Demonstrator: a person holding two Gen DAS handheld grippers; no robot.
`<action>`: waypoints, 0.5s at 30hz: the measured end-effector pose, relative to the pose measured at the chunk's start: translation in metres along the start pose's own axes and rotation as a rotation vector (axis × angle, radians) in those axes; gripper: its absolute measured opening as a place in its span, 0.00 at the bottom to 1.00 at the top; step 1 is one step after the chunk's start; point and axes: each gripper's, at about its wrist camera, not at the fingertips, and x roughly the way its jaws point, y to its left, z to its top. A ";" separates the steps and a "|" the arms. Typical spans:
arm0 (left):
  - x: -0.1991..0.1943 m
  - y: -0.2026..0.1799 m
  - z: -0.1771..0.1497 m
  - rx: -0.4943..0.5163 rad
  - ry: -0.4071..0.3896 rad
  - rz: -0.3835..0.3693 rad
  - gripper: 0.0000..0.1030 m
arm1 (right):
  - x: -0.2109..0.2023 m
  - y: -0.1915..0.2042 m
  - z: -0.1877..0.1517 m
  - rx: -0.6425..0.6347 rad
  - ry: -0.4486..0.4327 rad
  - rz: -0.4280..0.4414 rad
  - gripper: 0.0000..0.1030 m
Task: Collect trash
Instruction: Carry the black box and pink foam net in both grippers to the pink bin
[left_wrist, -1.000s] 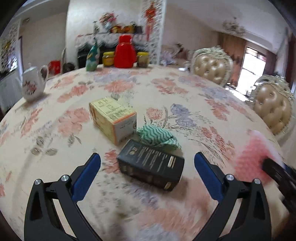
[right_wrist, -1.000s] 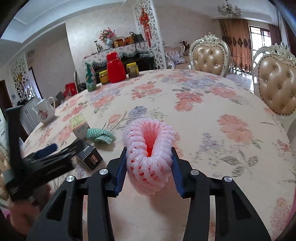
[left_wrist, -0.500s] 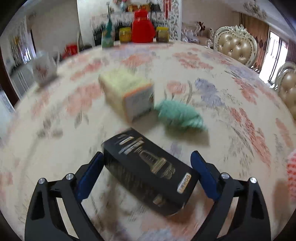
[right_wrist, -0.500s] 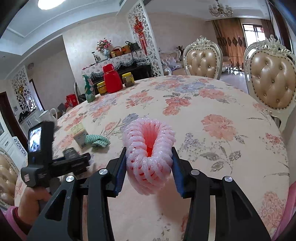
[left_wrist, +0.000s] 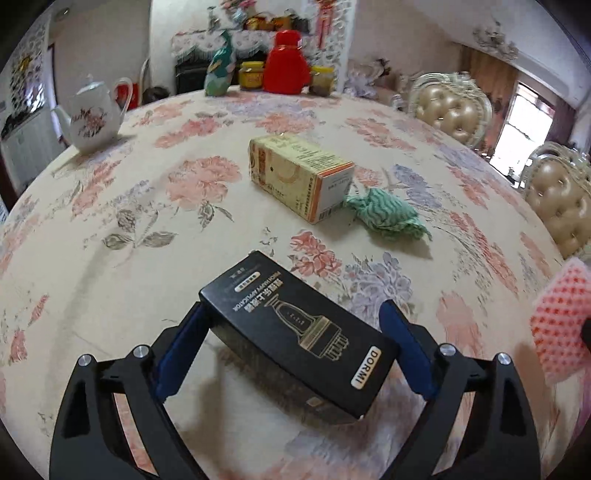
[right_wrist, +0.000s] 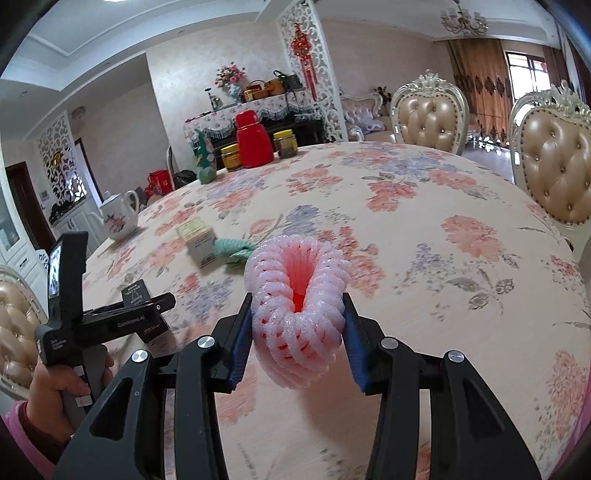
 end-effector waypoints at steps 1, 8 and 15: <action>-0.006 0.001 -0.003 0.011 -0.013 -0.008 0.87 | -0.001 0.004 -0.002 -0.003 0.001 0.004 0.43; -0.051 0.000 -0.025 0.084 -0.140 -0.043 0.87 | -0.010 0.027 -0.017 -0.025 0.009 0.006 0.43; -0.077 -0.013 -0.037 0.125 -0.199 -0.096 0.87 | -0.026 0.039 -0.026 -0.069 0.005 -0.004 0.43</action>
